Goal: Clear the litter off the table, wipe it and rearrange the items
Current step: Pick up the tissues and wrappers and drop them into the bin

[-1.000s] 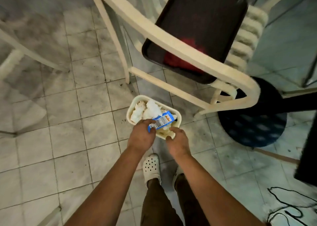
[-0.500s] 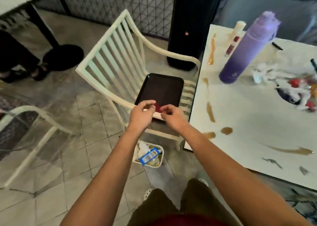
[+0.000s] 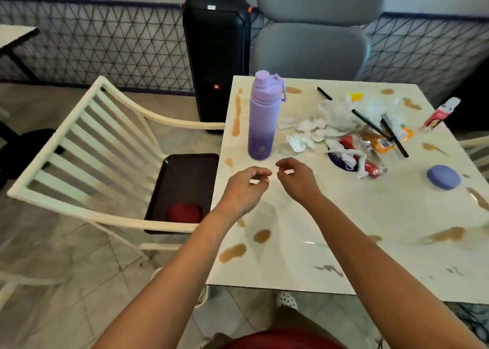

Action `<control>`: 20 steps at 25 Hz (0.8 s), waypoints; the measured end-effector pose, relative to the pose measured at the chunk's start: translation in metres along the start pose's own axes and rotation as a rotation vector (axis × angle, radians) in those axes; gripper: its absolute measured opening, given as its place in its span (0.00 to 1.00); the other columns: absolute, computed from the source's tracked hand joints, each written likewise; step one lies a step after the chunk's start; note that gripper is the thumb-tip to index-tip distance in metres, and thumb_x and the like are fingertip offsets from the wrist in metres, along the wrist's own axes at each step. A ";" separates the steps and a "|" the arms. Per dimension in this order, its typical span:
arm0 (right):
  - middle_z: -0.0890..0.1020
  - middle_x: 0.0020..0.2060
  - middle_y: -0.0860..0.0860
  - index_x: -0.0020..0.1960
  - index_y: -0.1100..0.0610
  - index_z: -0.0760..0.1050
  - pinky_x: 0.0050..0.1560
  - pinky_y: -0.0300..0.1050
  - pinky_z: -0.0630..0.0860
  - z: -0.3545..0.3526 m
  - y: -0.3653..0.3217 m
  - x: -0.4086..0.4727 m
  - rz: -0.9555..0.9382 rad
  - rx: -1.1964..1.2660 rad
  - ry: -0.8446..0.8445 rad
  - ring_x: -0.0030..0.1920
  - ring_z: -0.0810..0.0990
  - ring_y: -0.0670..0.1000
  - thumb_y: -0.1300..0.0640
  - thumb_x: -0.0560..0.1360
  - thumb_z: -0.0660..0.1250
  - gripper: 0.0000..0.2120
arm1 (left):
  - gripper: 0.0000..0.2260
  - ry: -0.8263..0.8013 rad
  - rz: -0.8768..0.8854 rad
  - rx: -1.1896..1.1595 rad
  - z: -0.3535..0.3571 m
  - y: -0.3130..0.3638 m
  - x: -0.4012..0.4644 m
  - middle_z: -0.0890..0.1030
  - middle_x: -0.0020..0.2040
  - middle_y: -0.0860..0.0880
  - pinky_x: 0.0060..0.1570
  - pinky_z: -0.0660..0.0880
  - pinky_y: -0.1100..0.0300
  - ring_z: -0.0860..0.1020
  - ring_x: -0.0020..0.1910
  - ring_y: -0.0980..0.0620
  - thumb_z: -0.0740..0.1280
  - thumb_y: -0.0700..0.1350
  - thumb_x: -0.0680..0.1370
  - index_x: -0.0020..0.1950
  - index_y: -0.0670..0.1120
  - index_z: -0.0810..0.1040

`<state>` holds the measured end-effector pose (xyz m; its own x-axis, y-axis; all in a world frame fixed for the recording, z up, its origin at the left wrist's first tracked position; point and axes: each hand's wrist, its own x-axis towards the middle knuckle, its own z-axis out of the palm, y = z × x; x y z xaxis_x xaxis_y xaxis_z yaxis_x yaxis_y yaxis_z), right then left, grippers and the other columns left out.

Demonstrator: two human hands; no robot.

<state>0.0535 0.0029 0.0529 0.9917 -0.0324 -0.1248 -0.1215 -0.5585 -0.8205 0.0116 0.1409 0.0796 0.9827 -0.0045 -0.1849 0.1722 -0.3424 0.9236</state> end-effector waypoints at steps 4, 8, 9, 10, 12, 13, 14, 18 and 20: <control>0.78 0.56 0.55 0.57 0.58 0.76 0.50 0.39 0.68 -0.083 0.081 0.032 0.122 -0.132 0.096 0.49 0.77 0.53 0.64 0.73 0.62 0.13 | 0.10 -0.123 0.006 0.158 0.080 0.014 0.045 0.77 0.57 0.50 0.45 0.70 0.70 0.76 0.43 0.55 0.64 0.41 0.77 0.56 0.48 0.79; 0.74 0.62 0.57 0.57 0.58 0.76 0.60 0.44 0.67 -0.135 0.147 0.052 0.195 -0.292 0.161 0.60 0.72 0.58 0.64 0.73 0.63 0.13 | 0.15 -0.071 0.016 0.421 0.134 0.008 0.091 0.69 0.67 0.49 0.66 0.65 0.58 0.68 0.66 0.50 0.65 0.45 0.75 0.61 0.51 0.76; 0.72 0.64 0.57 0.58 0.58 0.76 0.62 0.46 0.66 -0.145 0.160 0.058 0.205 -0.342 0.157 0.62 0.70 0.59 0.64 0.73 0.63 0.14 | 0.16 -0.049 0.011 0.474 0.143 0.007 0.103 0.66 0.70 0.48 0.68 0.63 0.56 0.64 0.69 0.48 0.65 0.45 0.75 0.63 0.51 0.74; 0.71 0.65 0.56 0.60 0.57 0.74 0.64 0.48 0.66 -0.153 0.170 0.064 0.205 -0.389 0.149 0.64 0.68 0.60 0.64 0.74 0.62 0.16 | 0.18 -0.034 0.016 0.526 0.151 0.006 0.114 0.62 0.72 0.48 0.69 0.62 0.54 0.61 0.71 0.48 0.65 0.46 0.75 0.66 0.51 0.72; 0.68 0.68 0.56 0.65 0.56 0.71 0.65 0.53 0.65 -0.167 0.186 0.075 0.185 -0.456 0.131 0.66 0.65 0.59 0.65 0.73 0.60 0.21 | 0.23 -0.039 0.035 0.641 0.162 0.004 0.135 0.56 0.75 0.48 0.70 0.61 0.51 0.55 0.74 0.46 0.65 0.47 0.75 0.70 0.52 0.67; 0.66 0.69 0.56 0.67 0.55 0.69 0.67 0.53 0.65 -0.173 0.193 0.080 0.173 -0.488 0.118 0.68 0.63 0.59 0.66 0.74 0.60 0.23 | 0.25 -0.059 0.041 0.720 0.166 0.003 0.145 0.53 0.76 0.48 0.70 0.61 0.50 0.52 0.74 0.44 0.64 0.48 0.75 0.72 0.52 0.64; 0.63 0.71 0.55 0.69 0.55 0.66 0.67 0.54 0.64 -0.176 0.199 0.084 0.164 -0.525 0.098 0.70 0.60 0.58 0.66 0.74 0.59 0.24 | 0.27 -0.085 0.043 0.808 0.168 0.001 0.154 0.51 0.77 0.49 0.70 0.61 0.48 0.50 0.75 0.43 0.63 0.48 0.76 0.73 0.53 0.60; 0.55 0.75 0.51 0.74 0.48 0.53 0.64 0.57 0.66 -0.186 0.220 0.097 0.168 -0.744 -0.040 0.71 0.59 0.58 0.56 0.77 0.58 0.27 | 0.32 -0.121 0.067 1.058 0.175 -0.002 0.189 0.41 0.77 0.50 0.70 0.53 0.40 0.41 0.75 0.41 0.62 0.50 0.76 0.76 0.56 0.50; 0.58 0.73 0.50 0.74 0.46 0.53 0.63 0.57 0.66 -0.188 0.226 0.101 0.179 -0.804 -0.094 0.68 0.61 0.59 0.52 0.77 0.58 0.27 | 0.32 -0.155 0.052 1.110 0.175 -0.006 0.202 0.40 0.77 0.51 0.70 0.50 0.38 0.40 0.75 0.42 0.61 0.52 0.77 0.76 0.56 0.47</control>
<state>0.1341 -0.2825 -0.0403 0.9482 -0.1280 -0.2908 -0.1744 -0.9748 -0.1395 0.1976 -0.0229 -0.0220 0.9546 -0.1337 -0.2663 -0.1005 -0.9858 0.1349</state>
